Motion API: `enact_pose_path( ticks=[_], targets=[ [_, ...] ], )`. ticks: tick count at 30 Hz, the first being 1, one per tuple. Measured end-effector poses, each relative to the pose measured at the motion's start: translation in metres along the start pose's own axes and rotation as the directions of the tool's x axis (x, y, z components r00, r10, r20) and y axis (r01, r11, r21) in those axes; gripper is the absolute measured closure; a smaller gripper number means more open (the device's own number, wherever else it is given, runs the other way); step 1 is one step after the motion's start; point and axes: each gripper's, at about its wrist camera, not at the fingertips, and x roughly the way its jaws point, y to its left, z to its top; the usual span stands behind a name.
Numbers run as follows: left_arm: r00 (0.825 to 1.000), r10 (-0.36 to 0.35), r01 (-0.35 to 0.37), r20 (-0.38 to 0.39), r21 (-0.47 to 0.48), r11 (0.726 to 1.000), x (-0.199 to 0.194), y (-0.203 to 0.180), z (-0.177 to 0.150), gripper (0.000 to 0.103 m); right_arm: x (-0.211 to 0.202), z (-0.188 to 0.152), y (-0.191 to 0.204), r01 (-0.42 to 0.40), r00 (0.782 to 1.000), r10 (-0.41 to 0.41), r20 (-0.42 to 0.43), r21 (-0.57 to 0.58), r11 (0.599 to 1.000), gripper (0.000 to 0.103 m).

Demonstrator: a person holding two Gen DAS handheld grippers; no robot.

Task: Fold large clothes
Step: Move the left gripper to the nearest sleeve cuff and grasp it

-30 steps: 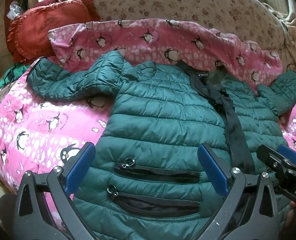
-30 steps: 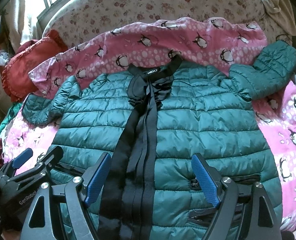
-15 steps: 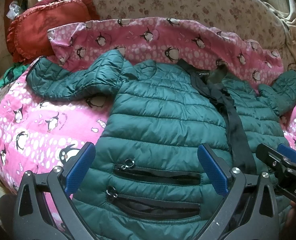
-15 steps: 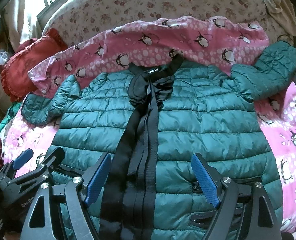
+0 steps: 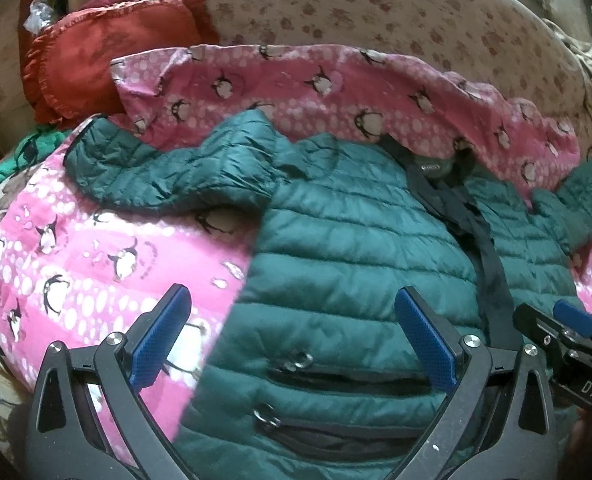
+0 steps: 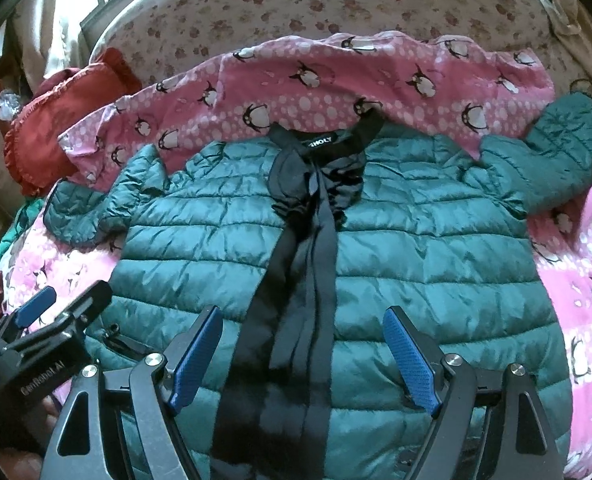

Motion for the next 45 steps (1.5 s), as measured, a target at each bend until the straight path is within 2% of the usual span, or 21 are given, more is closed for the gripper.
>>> enact_pose_path(
  ticks=[13,18,26,35,39,43,45],
  targets=[
    [0.995,0.097,-0.098,-0.027,-0.060,0.993,0.027,0.058,0.034,0.001,0.027,0.023,0.008,-0.043,0.999,0.044,-0.024,0.033,0.999,0.022],
    [0.988,0.151,-0.153,-0.040,-0.076,0.985,0.041,0.081,0.044,0.001,0.042,0.034,0.006,-0.055,0.998,0.057,-0.032,0.061,0.997,0.022],
    [0.972,0.223,-0.230,-0.073,-0.118,0.966,0.067,0.128,0.062,0.001,0.064,0.046,0.008,-0.034,0.999,0.035,-0.039,0.039,0.999,0.022],
    [0.940,0.323,-0.340,-0.109,-0.227,0.913,0.102,0.204,0.088,0.001,0.072,0.046,0.016,-0.061,0.996,0.061,-0.062,0.005,0.998,0.022],
    [0.923,0.364,-0.385,-0.129,-0.246,0.890,0.122,0.233,0.103,0.001,0.072,0.044,0.023,-0.065,0.996,0.063,-0.066,-0.028,0.998,0.022],
    [0.906,0.404,-0.422,-0.125,-0.298,0.856,0.139,0.262,0.115,0.003,0.064,0.042,0.029,-0.078,0.997,0.076,-0.033,-0.047,0.996,0.022],
    [0.904,0.412,-0.427,-0.118,-0.318,0.846,0.147,0.272,0.119,0.006,0.059,0.041,0.031,-0.089,0.996,0.088,-0.023,-0.049,0.995,0.022]
  ],
)
